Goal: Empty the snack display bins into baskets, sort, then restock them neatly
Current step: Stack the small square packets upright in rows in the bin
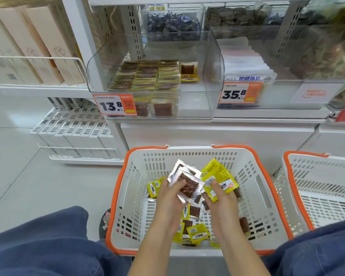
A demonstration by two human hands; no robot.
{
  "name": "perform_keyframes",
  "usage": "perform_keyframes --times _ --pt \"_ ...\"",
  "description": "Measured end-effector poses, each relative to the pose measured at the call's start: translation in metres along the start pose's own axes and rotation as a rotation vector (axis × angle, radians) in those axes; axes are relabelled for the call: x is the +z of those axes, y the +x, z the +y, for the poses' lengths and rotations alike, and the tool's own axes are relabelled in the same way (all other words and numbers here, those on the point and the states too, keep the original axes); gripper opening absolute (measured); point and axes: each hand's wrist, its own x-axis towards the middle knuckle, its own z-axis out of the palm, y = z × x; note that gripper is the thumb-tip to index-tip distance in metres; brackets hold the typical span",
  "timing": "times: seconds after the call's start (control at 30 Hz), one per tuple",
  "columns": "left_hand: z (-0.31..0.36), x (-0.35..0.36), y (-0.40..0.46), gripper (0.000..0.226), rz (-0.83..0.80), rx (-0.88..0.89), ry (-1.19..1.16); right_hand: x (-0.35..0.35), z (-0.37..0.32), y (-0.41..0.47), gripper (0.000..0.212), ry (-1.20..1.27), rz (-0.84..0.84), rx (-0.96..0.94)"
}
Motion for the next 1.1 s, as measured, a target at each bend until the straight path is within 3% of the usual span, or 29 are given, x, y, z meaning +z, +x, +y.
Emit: perform_keyframes --times 0.1,0.17,0.23,0.4,0.47,0.53,0.6,0.73,0.8,0.93,1.03,1.1 --pt "0.008 -0.010 0.003 0.014 0.084 -0.031 0.210 -0.005 -0.007 0.001 0.022 -0.222 -0.032 -0.270" --pt "0.009 -0.017 0.007 0.013 0.044 -0.131 0.344 -0.007 -0.008 0.003 0.038 -0.372 -0.136 -0.438" --pt "0.011 -0.017 0.006 0.020 -0.045 -0.239 0.316 -0.008 -0.008 0.004 0.054 -0.495 -0.303 -0.521" --pt "0.025 -0.019 0.001 0.038 -0.165 -0.315 0.217 -0.010 0.002 0.008 0.071 -0.901 -0.596 -0.519" --pt "0.026 -0.022 0.000 0.045 -0.195 -0.303 0.257 -0.011 0.002 0.009 0.078 -0.946 -0.659 -0.491" --pt "0.026 -0.022 -0.003 0.043 -0.211 -0.280 0.298 -0.010 0.000 0.008 0.070 -0.949 -0.684 -0.460" --pt "0.025 -0.019 -0.005 0.038 -0.223 -0.272 0.260 -0.009 0.001 0.008 0.070 -0.921 -0.640 -0.463" --pt "0.024 -0.015 -0.004 0.037 -0.209 -0.216 0.229 -0.007 0.008 0.003 0.097 -0.919 -0.557 -0.506" --pt "0.021 -0.015 -0.003 0.041 -0.190 -0.221 0.199 -0.006 0.007 0.001 0.099 -0.937 -0.556 -0.538" --pt "0.015 -0.014 -0.004 0.043 -0.225 -0.250 0.124 -0.005 0.005 -0.004 0.075 -0.850 -0.502 -0.545" --pt "0.013 -0.015 -0.003 0.034 -0.218 -0.186 0.120 -0.004 -0.003 -0.005 0.072 -0.567 -0.286 -0.357" --pt "0.013 -0.014 -0.001 0.030 -0.171 -0.121 0.163 -0.002 -0.009 -0.004 0.051 -0.523 -0.220 -0.207"
